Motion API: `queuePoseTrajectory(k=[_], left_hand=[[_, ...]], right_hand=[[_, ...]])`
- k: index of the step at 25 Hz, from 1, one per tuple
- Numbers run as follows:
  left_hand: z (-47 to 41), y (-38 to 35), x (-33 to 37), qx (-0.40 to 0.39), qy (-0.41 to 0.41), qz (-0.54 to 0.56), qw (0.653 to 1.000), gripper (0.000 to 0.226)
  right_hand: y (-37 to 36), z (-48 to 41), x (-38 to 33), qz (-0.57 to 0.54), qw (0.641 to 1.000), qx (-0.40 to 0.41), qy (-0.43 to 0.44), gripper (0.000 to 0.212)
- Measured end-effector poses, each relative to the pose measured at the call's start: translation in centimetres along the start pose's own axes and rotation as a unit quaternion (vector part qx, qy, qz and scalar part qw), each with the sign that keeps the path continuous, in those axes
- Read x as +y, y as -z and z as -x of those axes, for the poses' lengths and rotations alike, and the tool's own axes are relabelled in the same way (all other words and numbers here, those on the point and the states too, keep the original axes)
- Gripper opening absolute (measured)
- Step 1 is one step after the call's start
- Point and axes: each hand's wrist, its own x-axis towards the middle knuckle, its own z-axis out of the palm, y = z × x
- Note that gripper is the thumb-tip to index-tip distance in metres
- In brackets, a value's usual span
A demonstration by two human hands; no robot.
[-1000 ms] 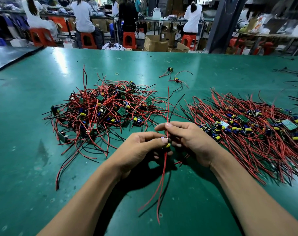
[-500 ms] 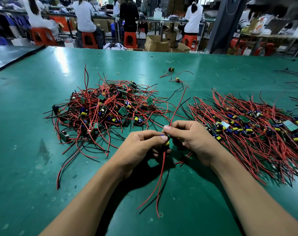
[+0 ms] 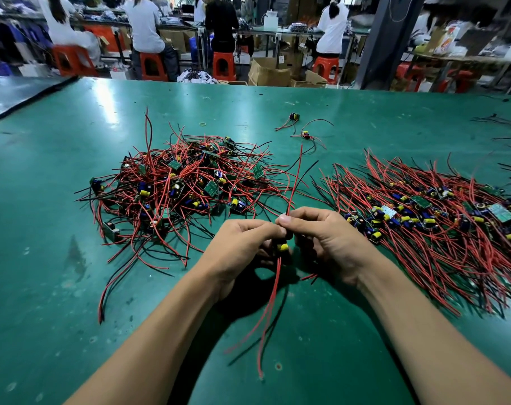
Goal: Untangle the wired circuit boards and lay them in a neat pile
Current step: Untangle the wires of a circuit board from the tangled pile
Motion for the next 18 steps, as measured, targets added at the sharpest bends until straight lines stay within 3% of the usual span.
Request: queuePoseTrajectory(k=[5, 11, 18], left_hand=[[-0.2, -0.8, -0.1, 0.044, -0.004, -0.025, 0.999, 0.022], [0.2, -1.4, -0.9, 0.1, -0.082, -0.097, 0.987, 0.024], [0.6, -1.6, -1.4, 0.073, -0.108, -0.142, 0.981, 0.017]], right_hand=[[-0.3, -0.1, 0.3, -0.004, 1.0, 0.007, 0.011, 0.024], [-0.8, -0.2, 0.7, -0.005, 0.999, 0.043, 0.028, 0.018], [-0.6, -1.2, 0.1, -0.103, 0.979, 0.152, 0.089, 0.017]])
